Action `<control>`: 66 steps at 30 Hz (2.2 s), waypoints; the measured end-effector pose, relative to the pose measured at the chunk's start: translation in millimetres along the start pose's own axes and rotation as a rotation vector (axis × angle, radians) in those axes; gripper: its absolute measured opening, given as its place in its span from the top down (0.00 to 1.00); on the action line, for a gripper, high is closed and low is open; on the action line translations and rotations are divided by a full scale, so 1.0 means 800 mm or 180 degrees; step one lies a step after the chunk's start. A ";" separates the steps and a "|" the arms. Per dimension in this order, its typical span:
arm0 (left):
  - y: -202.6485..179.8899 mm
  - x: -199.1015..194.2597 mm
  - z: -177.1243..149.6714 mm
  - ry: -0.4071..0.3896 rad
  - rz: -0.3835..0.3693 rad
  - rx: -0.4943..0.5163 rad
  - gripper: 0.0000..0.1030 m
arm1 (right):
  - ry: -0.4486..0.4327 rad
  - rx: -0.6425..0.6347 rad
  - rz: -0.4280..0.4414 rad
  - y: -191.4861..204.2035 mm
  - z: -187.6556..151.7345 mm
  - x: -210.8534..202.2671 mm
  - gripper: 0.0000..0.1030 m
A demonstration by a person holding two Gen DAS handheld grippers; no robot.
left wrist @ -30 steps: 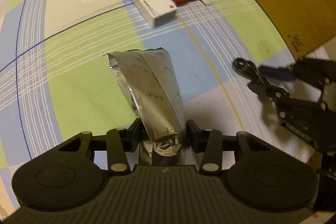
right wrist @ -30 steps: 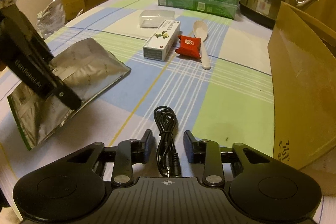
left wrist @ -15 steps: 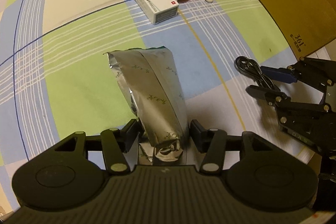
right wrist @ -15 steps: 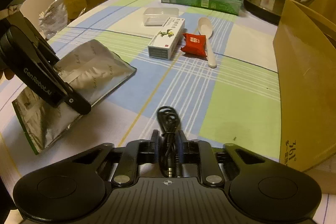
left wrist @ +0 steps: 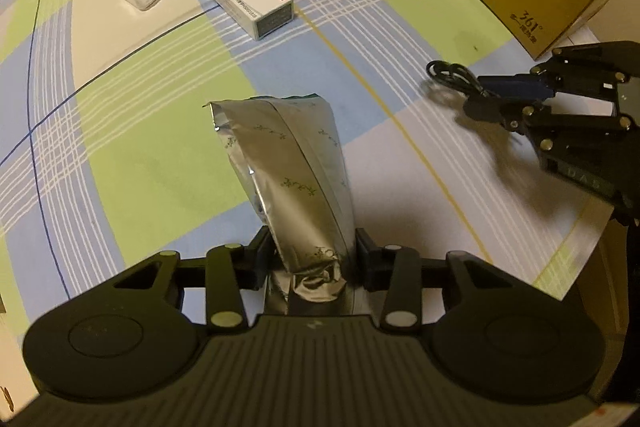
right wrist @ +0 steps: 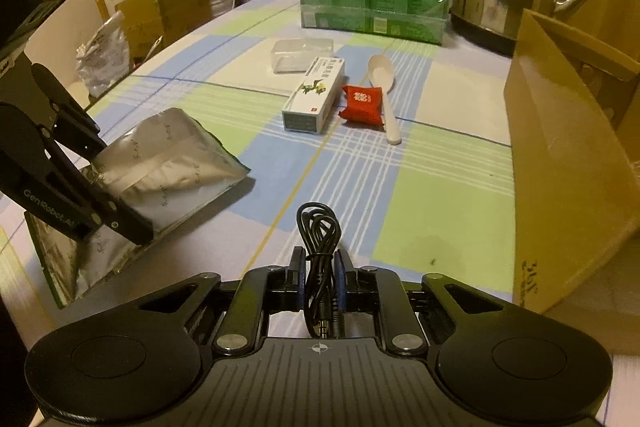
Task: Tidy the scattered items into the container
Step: 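Lift the foil bag and cable and carry both toward the cardboard box, then lower the foil bag into the box and open the left tool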
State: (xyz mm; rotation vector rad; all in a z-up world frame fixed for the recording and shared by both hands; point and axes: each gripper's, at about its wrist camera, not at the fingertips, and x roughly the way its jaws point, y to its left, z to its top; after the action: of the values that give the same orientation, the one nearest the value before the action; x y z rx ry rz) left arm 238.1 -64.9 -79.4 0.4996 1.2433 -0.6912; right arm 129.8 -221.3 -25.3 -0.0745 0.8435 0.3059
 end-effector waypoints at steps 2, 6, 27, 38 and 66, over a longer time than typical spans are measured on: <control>0.000 -0.005 -0.001 -0.0019 0.0015 -0.0002 0.65 | -0.0007 0.0003 -0.0020 0.001 -0.002 -0.006 0.89; -0.003 -0.016 0.000 -0.0068 0.0053 0.0006 0.65 | -0.0030 0.0019 -0.0048 0.002 -0.004 -0.018 0.89; -0.039 -0.074 -0.013 -0.0231 0.0088 0.0055 0.65 | -0.0245 0.0039 -0.0162 0.012 -0.002 -0.088 0.89; -0.059 -0.106 0.009 -0.0354 -0.0035 -0.0031 0.65 | -0.0441 0.0172 -0.0285 -0.008 0.005 -0.129 0.89; -0.203 -0.157 0.208 -0.0755 -0.0460 0.0096 0.65 | -0.0980 0.0523 -0.0960 -0.181 0.053 -0.216 0.89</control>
State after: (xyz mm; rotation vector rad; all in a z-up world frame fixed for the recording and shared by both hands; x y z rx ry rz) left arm 214.5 -267.2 89.3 0.3433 1.0534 -0.8667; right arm 95.5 -392.1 123.5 -0.0002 0.5387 -0.0373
